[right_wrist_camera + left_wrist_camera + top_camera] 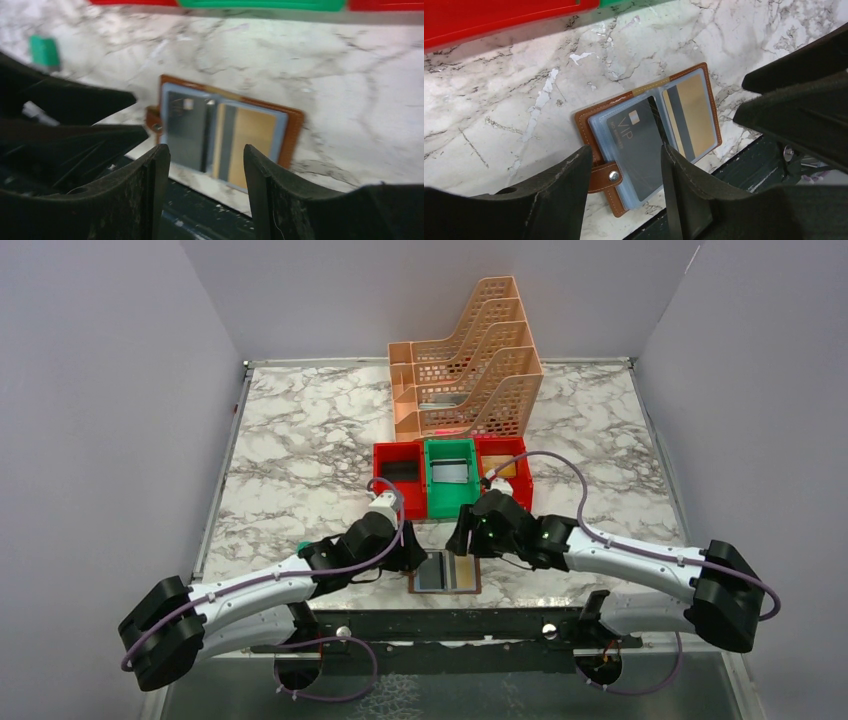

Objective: Take the credit cards out of the card holder

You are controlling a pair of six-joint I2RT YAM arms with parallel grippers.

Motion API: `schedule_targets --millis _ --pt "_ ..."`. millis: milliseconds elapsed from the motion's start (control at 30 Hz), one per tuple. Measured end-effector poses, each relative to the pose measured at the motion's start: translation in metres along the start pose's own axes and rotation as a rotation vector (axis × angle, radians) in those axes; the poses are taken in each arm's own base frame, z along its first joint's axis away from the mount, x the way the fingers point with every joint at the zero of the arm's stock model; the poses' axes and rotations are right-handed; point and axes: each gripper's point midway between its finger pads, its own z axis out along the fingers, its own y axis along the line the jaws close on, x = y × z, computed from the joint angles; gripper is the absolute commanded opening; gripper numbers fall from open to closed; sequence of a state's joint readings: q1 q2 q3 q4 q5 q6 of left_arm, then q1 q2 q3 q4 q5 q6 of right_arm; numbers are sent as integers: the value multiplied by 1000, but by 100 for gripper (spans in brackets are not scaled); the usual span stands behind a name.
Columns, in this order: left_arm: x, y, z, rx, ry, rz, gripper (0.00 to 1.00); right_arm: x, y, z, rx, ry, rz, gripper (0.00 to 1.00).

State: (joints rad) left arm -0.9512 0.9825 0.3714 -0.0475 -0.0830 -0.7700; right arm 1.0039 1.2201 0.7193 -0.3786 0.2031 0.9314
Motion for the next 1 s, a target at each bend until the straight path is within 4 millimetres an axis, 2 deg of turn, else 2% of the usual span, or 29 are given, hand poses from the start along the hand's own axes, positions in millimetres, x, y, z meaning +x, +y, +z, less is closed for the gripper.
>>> schedule_targets --millis 133,300,433,700,833,1000 --pt "-2 -4 -2 23 -6 28 53 7 31 -2 -185 28 2 59" --pt "-1 -8 -1 52 6 52 51 17 42 9 -247 68 31 56" --pt "5 -13 0 79 33 59 47 28 43 22 -269 97 54 53" --pt "17 -21 1 152 82 88 39 57 24 41 -264 152 107 48" --pt "27 -16 6 136 124 97 33 59 26 48 -279 151 123 45" --pt "42 -3 9 115 161 96 23 61 30 53 -322 140 164 36"
